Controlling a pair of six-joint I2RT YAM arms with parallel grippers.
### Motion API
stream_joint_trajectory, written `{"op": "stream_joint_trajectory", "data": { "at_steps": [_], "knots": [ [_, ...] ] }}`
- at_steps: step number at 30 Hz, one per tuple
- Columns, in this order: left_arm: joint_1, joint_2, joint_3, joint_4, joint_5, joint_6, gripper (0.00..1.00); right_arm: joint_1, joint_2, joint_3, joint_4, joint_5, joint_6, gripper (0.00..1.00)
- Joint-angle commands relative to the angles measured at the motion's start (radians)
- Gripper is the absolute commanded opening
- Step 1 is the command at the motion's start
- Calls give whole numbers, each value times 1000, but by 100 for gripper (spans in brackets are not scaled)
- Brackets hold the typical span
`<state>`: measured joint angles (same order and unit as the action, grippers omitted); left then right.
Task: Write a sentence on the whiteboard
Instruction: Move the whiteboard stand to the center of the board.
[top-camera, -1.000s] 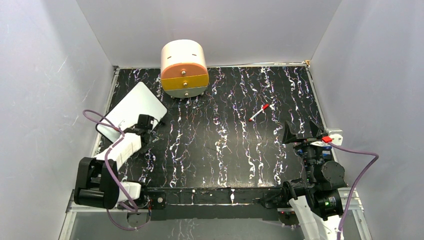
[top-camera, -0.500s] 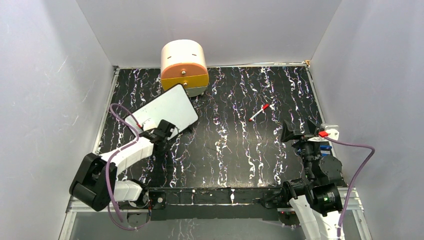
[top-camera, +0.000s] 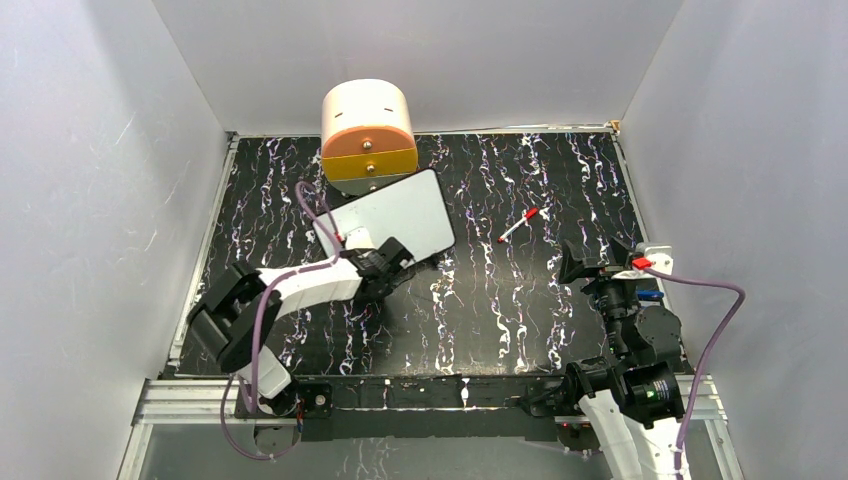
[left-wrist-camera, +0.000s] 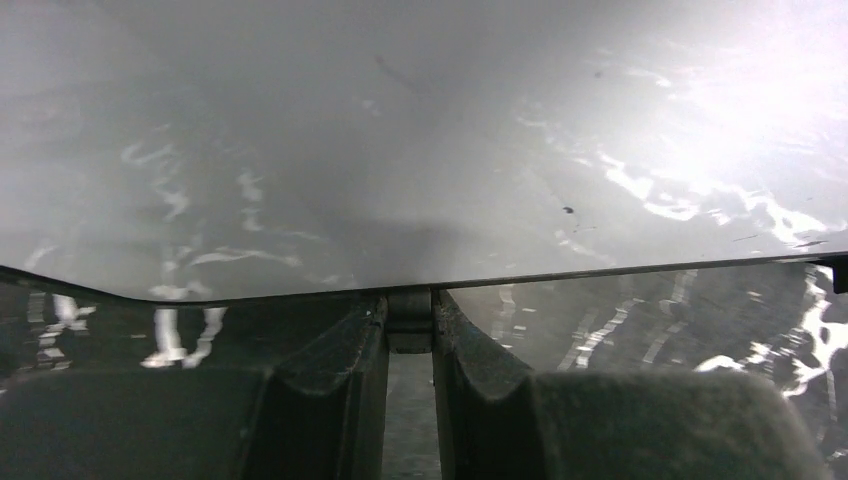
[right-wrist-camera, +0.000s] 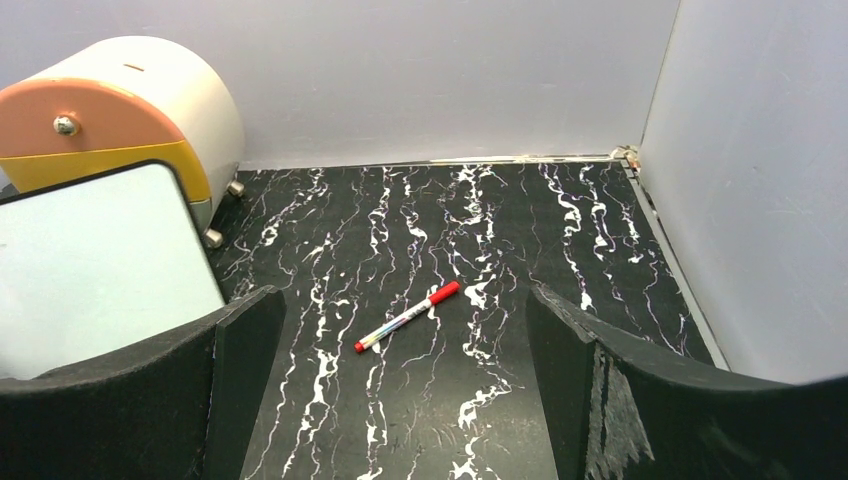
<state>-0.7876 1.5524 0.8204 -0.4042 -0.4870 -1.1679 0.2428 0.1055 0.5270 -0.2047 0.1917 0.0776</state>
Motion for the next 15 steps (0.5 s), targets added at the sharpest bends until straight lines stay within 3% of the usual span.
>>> {"op": "stream_joint_trajectory", "data": {
  "at_steps": [1, 12, 15],
  "knots": [
    [-87, 106, 108, -1, -18, -45, 0, 4, 17, 23, 44, -18, -7, 99],
    [-183, 216, 217, -102, -71, -164, 0, 4, 18, 25, 41, -9, -9, 99],
    [-206, 212, 237, -126, -91, -166, 10, 5, 18, 24, 41, -9, -9, 99]
  ]
}}
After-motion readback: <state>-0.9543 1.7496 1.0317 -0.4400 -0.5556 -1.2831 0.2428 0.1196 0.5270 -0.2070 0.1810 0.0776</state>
